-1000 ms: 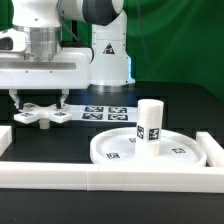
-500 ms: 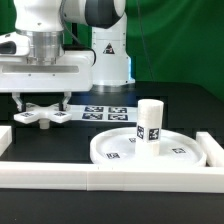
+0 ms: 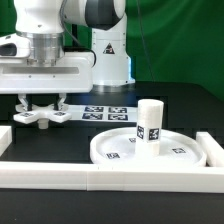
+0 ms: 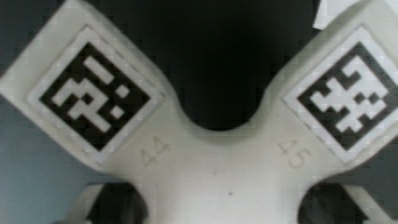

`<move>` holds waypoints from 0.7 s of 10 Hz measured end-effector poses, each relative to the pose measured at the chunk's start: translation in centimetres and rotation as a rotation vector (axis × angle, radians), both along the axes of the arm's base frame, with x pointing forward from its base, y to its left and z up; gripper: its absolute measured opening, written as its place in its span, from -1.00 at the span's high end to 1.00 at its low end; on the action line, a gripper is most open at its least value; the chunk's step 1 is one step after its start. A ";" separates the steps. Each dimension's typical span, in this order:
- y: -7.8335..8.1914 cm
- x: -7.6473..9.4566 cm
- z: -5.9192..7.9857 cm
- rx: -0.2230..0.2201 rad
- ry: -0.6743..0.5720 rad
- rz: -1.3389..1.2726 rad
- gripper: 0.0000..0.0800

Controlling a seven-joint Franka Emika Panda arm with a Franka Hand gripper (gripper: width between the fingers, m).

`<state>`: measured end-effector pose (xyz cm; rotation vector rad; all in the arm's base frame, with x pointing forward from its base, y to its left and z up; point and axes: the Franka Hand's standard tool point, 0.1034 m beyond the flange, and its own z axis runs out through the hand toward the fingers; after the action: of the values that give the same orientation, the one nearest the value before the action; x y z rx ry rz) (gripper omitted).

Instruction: Assemble round table

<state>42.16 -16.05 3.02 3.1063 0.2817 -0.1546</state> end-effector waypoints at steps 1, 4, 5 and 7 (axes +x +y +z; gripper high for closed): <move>0.0 0.0 0.0 0.000 0.000 0.000 -0.09; 2.2 0.9 1.4 0.013 -0.004 0.010 -0.09; 4.0 1.4 2.6 0.029 0.007 -0.004 -0.09; 8.1 2.8 5.2 0.050 0.020 -0.067 -0.09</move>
Offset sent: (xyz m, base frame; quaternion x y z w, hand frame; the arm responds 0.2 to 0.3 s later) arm 0.0057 0.0379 0.0352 -0.0006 -0.0129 -0.0035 0.9999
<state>44.99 -8.00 8.22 3.1667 0.1839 -0.1828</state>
